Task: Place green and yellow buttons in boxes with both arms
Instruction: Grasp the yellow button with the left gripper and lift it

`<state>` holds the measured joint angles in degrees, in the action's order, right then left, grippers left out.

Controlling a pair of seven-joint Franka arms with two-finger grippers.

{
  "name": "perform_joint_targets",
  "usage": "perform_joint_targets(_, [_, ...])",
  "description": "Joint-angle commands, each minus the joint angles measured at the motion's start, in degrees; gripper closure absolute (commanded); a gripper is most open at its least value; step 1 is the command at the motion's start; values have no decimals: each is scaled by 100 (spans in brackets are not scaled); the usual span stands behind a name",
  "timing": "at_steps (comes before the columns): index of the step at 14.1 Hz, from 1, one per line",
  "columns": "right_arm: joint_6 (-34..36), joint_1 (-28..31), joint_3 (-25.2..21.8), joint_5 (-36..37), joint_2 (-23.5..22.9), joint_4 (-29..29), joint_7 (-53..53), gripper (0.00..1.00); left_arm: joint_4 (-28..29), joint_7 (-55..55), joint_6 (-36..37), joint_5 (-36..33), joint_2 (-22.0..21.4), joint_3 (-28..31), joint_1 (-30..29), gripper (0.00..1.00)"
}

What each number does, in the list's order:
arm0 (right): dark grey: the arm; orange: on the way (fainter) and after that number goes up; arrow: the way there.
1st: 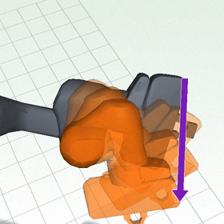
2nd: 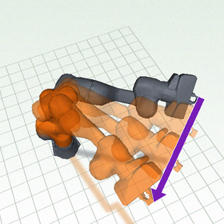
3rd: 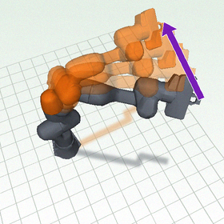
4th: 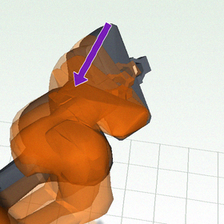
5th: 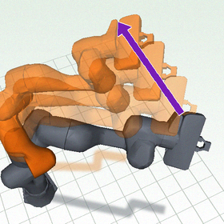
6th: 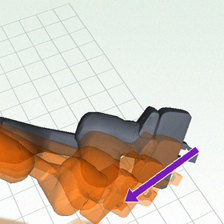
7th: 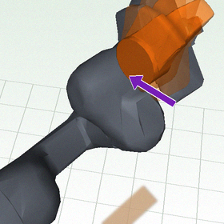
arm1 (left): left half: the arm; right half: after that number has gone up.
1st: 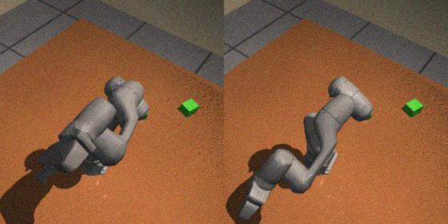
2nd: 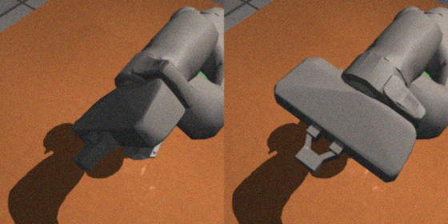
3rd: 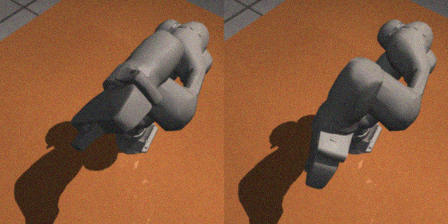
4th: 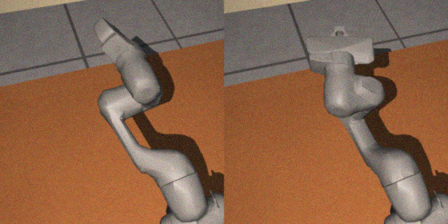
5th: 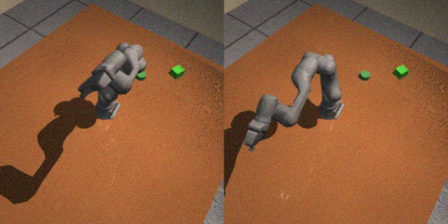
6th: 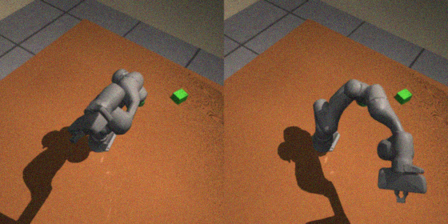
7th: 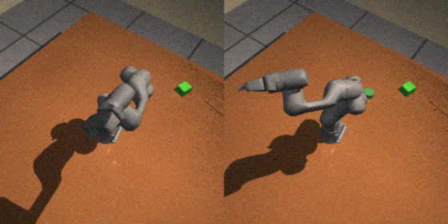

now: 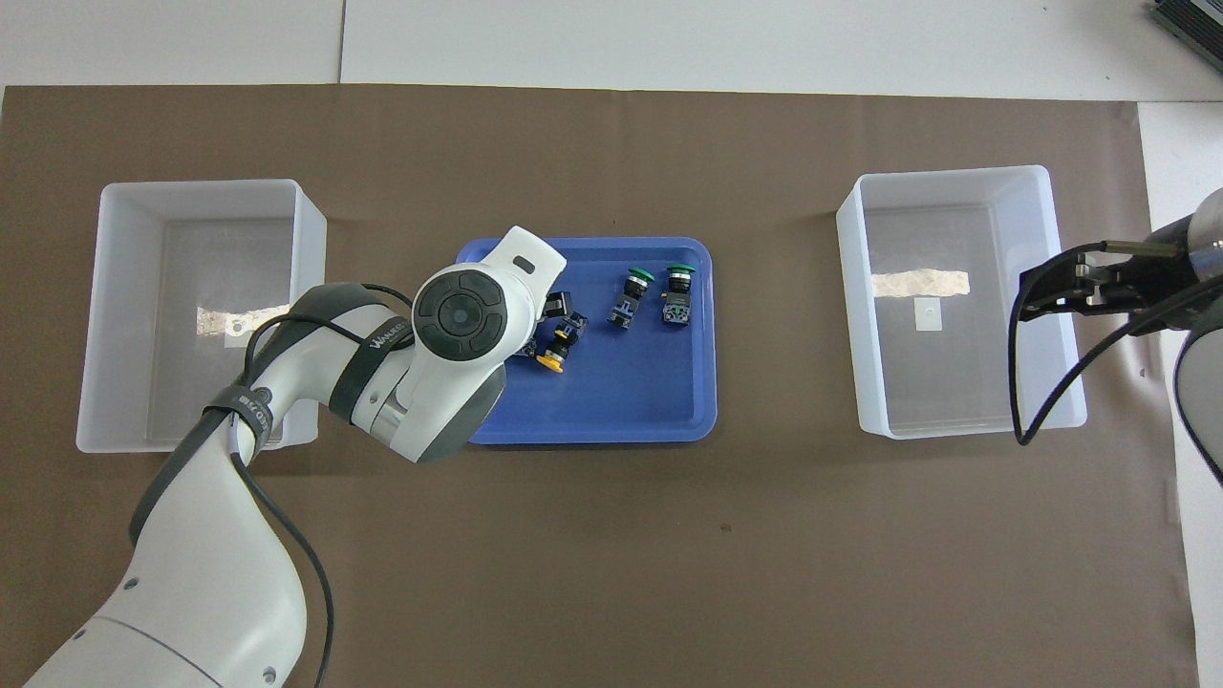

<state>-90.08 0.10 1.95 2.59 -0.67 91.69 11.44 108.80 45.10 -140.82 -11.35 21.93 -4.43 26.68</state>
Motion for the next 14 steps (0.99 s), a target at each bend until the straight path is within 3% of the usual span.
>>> perform_joint_targets(1, [8, 60, 33, -162, 32, 16, -151, 0, 220, 130, -226, -131, -49, 38, 4, 0])
perform_joint_targets(2, [8, 60, 33, -162, 32, 16, -151, 0, 272, 122, -226, -131, -57, 38, 4, 0])
perform_joint_targets(4, [8, 60, 33, -162, 32, 16, -151, 0, 308, 113, -165, -139, -75, 47, -4, 9])
perform_joint_targets(6, [8, 60, 33, -162, 32, 16, -160, 0, 291, 130, -147, -131, -75, 39, 39, 37])
perform_joint_targets(11, [8, 60, 33, -162, 32, 16, -151, 0, 211, 148, -112, -131, -66, 38, 101, 41])
perform_joint_targets(12, [8, 60, 33, -162, 32, 16, -151, 0, 246, 148, -138, -131, -66, 38, 101, 60])
perform_joint_targets(13, [8, 60, 33, -162, 32, 16, -151, 0, 281, 139, -147, -131, -75, 30, 101, 88])
perform_joint_targets(14, [8, 60, 33, -162, 32, 16, -160, 0, 264, 130, -112, -122, -84, 30, 101, 100])
